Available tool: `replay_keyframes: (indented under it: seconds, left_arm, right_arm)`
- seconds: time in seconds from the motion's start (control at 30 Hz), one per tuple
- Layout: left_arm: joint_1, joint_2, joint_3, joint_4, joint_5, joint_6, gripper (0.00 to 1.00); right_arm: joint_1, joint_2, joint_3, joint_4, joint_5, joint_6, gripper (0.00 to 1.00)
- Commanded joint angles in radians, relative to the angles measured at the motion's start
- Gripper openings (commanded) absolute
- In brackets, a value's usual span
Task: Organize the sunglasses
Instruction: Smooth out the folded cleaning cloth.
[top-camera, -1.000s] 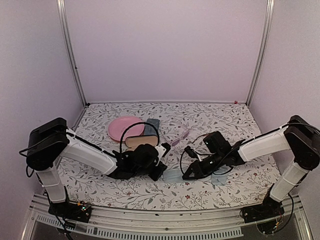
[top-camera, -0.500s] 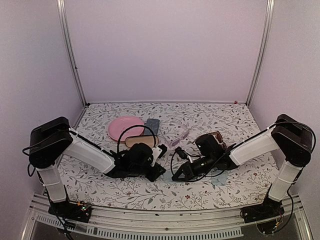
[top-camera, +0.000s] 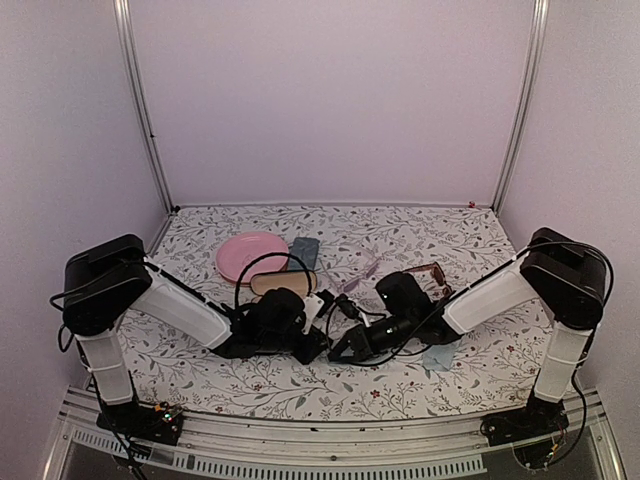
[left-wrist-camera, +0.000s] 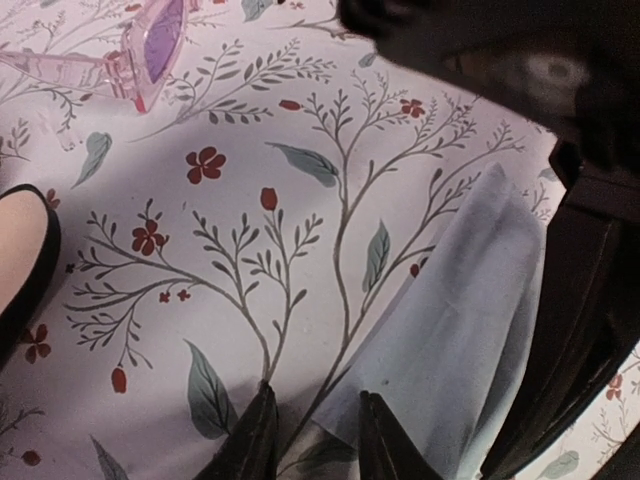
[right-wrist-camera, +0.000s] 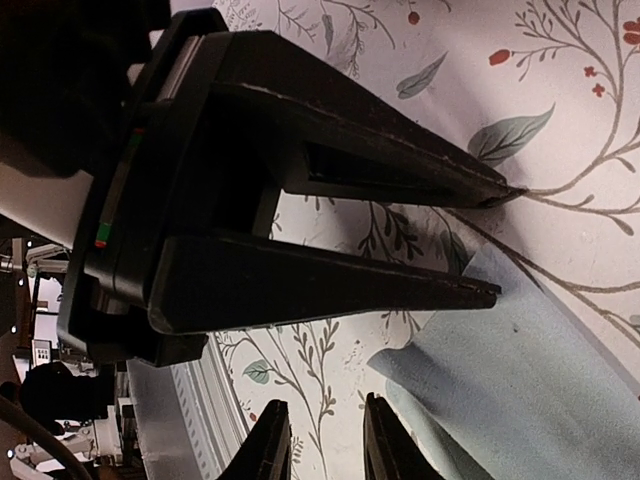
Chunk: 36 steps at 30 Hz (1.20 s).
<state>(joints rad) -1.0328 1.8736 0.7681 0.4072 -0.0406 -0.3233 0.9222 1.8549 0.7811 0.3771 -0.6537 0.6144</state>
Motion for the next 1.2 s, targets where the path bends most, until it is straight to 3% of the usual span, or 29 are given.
replay_keyframes:
  seconds: [0.0, 0.67, 1.17]
  left_arm:
    - [0.013, 0.038, -0.001, -0.047, -0.024, -0.014, 0.3]
    - [0.01, 0.056, -0.006, -0.071, -0.068, -0.039, 0.27]
    - [-0.001, 0.035, -0.015, -0.087, -0.116, -0.037, 0.25]
  right_arm:
    - [0.015, 0.029, 0.019, 0.042, 0.025, 0.0, 0.28]
    - [0.036, 0.076, -0.036, 0.09, 0.005, 0.042, 0.28]
    - [0.041, -0.018, -0.07, 0.114, -0.045, 0.092, 0.28]
